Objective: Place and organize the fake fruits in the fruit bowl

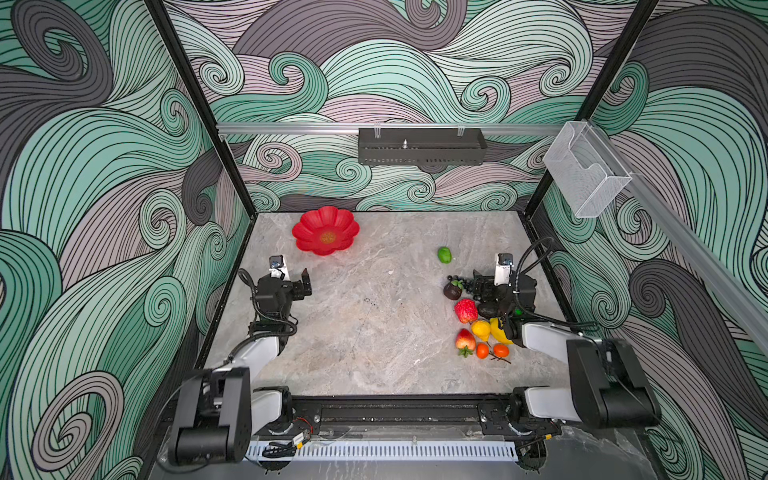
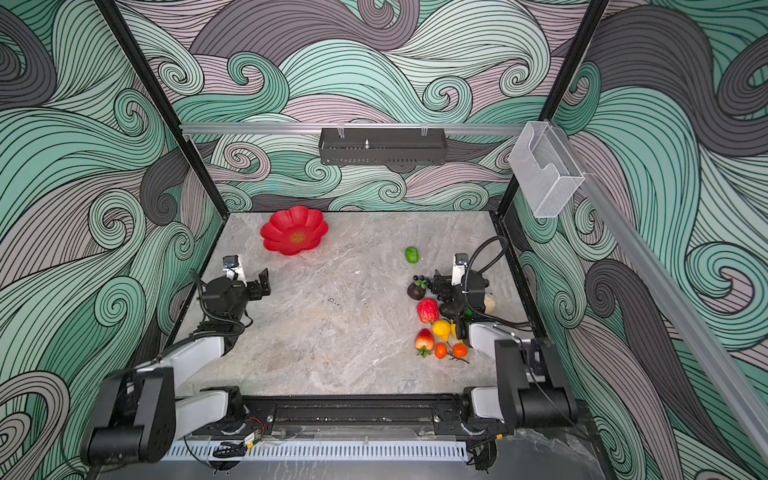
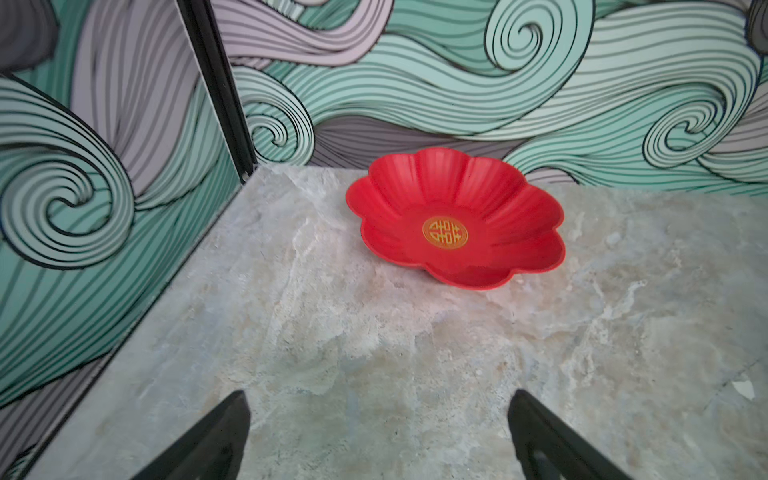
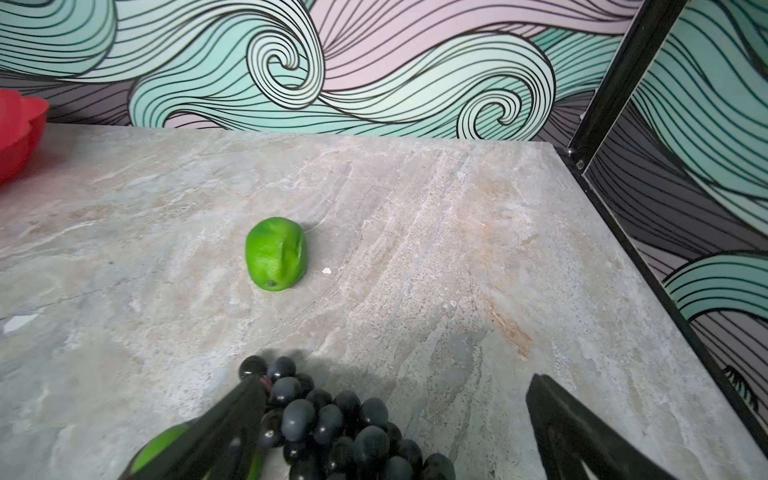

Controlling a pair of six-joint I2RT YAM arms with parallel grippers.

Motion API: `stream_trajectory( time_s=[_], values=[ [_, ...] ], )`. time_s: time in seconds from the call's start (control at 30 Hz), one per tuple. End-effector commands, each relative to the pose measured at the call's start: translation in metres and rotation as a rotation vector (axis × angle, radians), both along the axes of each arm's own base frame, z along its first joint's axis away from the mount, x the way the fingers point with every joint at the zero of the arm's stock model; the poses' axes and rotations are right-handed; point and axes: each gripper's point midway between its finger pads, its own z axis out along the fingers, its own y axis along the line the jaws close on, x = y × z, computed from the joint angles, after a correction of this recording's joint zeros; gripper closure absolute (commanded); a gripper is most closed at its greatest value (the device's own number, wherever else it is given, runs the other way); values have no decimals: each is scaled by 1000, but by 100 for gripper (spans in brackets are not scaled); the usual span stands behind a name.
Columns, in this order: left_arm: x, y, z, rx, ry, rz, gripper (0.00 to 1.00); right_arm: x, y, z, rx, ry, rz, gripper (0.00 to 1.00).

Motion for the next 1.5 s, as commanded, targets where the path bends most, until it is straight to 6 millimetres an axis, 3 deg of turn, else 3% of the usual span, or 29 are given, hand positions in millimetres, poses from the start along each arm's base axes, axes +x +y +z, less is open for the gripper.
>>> stream_trajectory(
  time_s=[0.0, 0.1, 0.17, 0.23, 0.3, 0.33, 0.4, 0.5, 0.7, 0.8, 1.0, 1.2, 1.47],
  values=[
    [-17, 18, 8, -70, 1, 140, 1, -14, 12, 25, -10, -15, 55, 1],
    [-29, 40, 20, -195, 8, 320, 1, -32, 29, 58, 55, -116, 133, 1],
    [-30, 43, 26, -229, 34, 357, 1, -41, 36, 82, 121, -163, 158, 1],
    [-29, 43, 28, -247, 50, 366, 1, -43, 19, 102, 257, -183, 21, 1],
    [-27, 45, 27, -276, 53, 396, 1, -49, -4, 106, 429, -127, -166, 1],
    [-29, 51, 23, -315, 55, 451, 1, -54, -7, 107, 468, -101, -198, 1],
    [-33, 58, 12, -398, 70, 543, 1, -57, 6, 118, 492, -115, -118, 1],
    [-21, 47, -1, -457, 129, 488, 1, -59, 17, 110, 630, -107, -77, 1],
    [29, 19, -17, -679, 277, 304, 1, -50, 32, 88, 716, -91, -11, 1],
    [59, 2, -28, -770, 402, 213, 1, -41, 37, 70, 682, -24, -46, 1],
    [108, -2, -55, -881, 447, 229, 4, -38, 67, 57, 591, 52, 9, 1],
    [157, -11, -77, -923, 505, 203, 16, -37, 102, 41, 508, 103, 93, 1],
    [188, -16, -103, -938, 556, 196, 38, -33, 107, 25, 507, 127, 94, 1]
  ],
)
